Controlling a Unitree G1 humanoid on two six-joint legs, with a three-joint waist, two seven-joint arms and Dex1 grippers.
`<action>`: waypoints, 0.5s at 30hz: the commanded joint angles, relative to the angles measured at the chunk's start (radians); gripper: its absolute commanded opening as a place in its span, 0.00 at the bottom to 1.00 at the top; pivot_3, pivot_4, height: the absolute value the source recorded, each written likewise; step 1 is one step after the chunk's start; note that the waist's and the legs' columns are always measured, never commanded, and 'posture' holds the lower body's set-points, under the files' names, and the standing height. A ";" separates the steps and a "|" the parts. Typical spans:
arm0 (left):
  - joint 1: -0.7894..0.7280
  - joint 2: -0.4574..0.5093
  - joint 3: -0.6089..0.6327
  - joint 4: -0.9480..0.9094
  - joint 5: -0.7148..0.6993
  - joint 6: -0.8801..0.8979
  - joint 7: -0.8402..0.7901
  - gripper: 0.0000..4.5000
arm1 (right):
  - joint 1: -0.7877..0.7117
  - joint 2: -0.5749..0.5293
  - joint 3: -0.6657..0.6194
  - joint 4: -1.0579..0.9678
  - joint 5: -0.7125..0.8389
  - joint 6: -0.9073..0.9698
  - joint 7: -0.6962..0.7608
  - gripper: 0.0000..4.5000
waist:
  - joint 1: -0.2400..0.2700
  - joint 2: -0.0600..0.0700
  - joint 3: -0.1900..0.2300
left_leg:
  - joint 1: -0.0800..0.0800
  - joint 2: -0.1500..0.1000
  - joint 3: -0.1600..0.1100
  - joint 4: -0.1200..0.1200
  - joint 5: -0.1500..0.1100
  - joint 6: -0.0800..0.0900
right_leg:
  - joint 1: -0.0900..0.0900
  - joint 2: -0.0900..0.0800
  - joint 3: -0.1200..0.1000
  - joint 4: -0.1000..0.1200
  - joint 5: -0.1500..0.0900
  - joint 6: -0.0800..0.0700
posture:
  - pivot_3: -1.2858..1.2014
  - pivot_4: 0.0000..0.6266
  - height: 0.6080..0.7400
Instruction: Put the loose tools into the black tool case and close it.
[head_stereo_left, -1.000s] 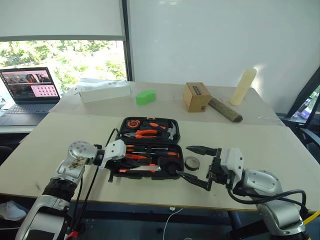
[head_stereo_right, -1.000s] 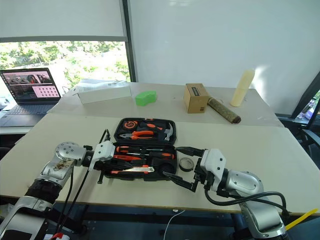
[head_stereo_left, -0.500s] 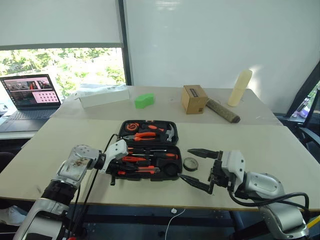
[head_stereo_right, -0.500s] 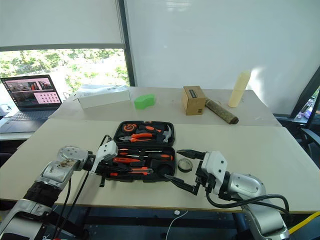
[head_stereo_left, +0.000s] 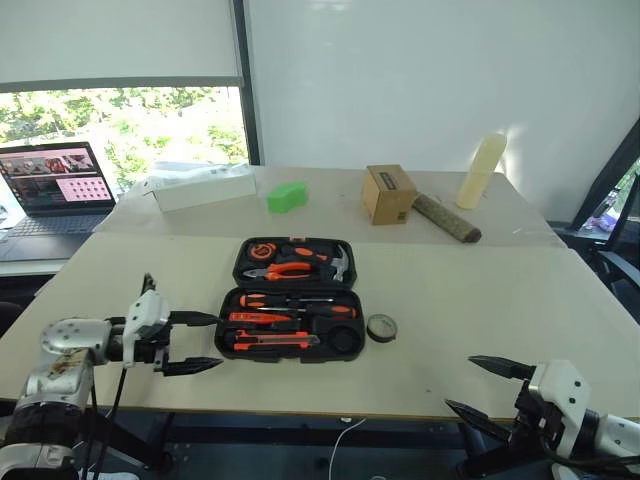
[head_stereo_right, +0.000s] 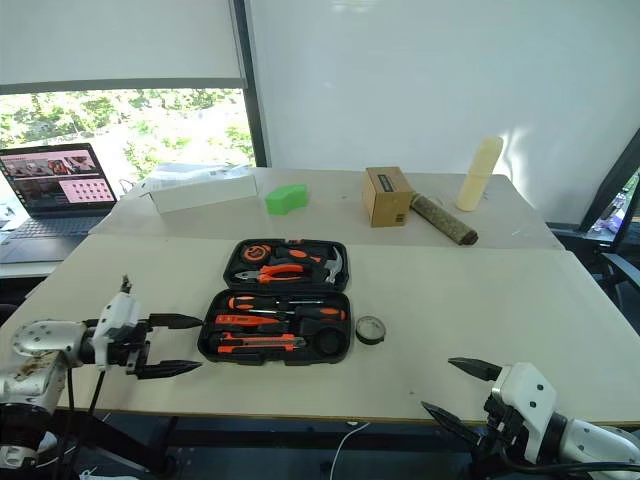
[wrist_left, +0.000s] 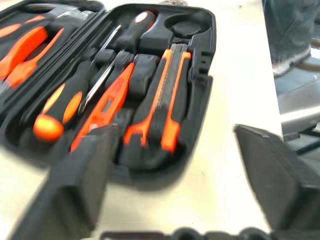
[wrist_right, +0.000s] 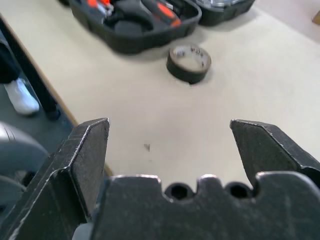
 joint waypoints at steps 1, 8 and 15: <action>0.010 0.029 0.062 0.015 -0.046 -0.012 -0.017 0.99 | -0.190 -0.088 0.112 0.007 -0.060 0.064 0.012 1.00 | -0.006 -0.001 0.001 | 0.000 0.001 0.001 0.001 0.000 -0.001 | 0.000 0.000 0.000 0.000 -0.001 -0.003 | 0.52 0.24 1.00; 0.029 -0.003 0.049 -0.071 -0.068 0.031 0.003 0.99 | -0.645 -0.132 0.433 0.154 -0.190 0.218 0.097 1.00 | -0.009 -0.001 0.001 | -0.002 0.001 0.000 -0.001 0.002 -0.002 | -0.004 0.002 0.000 0.001 0.006 -0.009 | 0.52 0.24 1.00; 0.064 -0.025 0.046 -0.150 -0.070 0.057 0.050 0.99 | -0.897 -0.069 0.640 0.387 -0.324 0.197 0.169 1.00 | -0.002 -0.002 0.002 | -0.006 -0.001 0.001 -0.001 0.000 0.000 | -0.005 0.002 -0.002 -0.001 0.005 -0.008 | 0.52 0.24 1.00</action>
